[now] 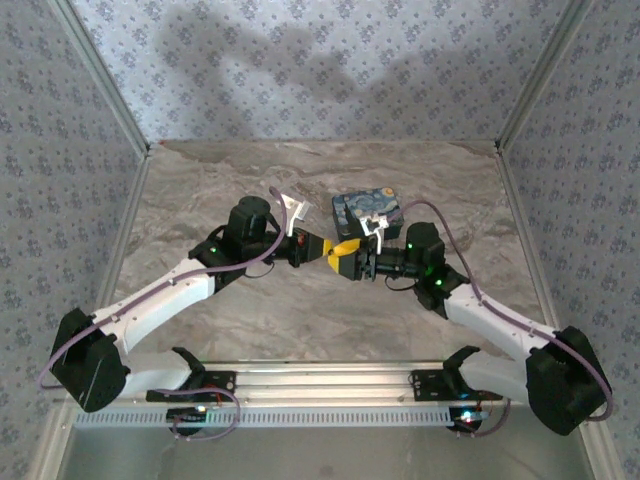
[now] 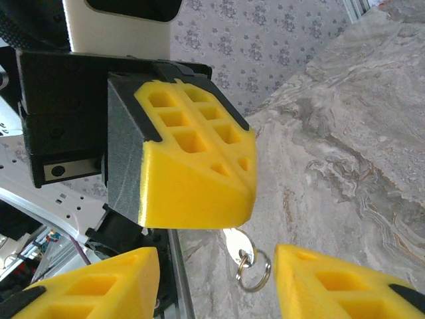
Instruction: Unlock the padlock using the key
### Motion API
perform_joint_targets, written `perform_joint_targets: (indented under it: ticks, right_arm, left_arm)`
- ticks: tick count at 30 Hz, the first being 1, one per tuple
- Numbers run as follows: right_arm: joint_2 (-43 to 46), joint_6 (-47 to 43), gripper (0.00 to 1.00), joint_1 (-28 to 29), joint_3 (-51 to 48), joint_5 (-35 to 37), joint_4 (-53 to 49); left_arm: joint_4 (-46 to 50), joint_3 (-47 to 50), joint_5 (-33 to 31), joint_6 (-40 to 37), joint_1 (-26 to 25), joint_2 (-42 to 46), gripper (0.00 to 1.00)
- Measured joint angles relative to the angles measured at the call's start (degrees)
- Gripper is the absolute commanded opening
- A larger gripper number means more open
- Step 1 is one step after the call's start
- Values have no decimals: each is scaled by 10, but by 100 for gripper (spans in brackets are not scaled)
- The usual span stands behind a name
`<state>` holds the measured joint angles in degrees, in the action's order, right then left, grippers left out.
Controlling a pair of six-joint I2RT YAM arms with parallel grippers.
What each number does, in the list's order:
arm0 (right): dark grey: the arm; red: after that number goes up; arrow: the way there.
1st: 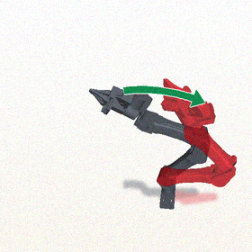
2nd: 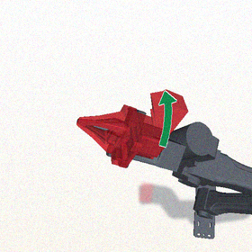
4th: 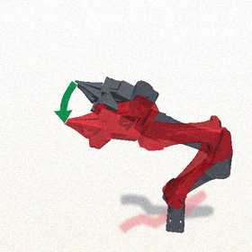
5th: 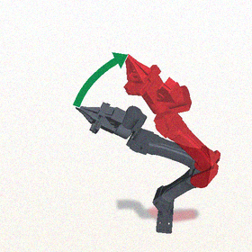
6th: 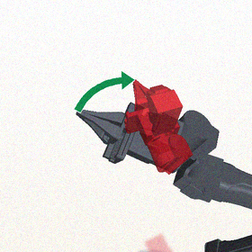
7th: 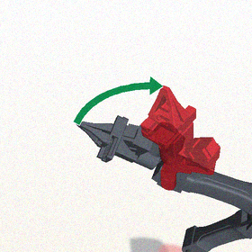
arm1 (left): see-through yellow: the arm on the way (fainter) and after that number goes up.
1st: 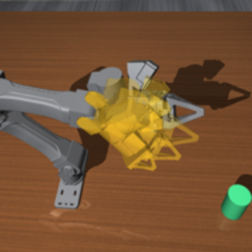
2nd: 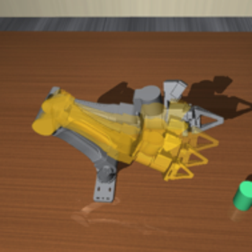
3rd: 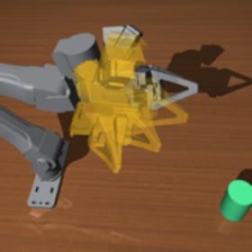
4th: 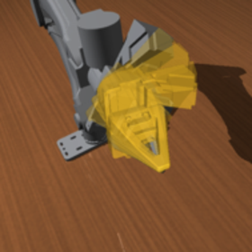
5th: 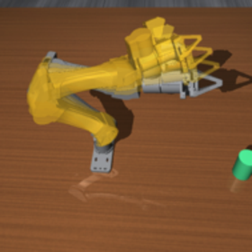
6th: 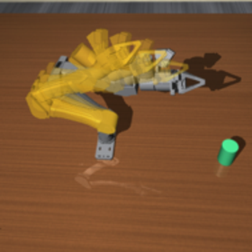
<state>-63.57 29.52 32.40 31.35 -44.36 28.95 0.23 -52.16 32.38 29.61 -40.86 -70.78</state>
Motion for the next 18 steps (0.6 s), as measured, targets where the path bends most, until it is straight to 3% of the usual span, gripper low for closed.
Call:
perform_joint_targets:
  ticks: [18]
  right_arm:
    - [-11,2,18,2,7,7,-5]
  left_arm:
    - [-4,0,6,0,0,0,0]
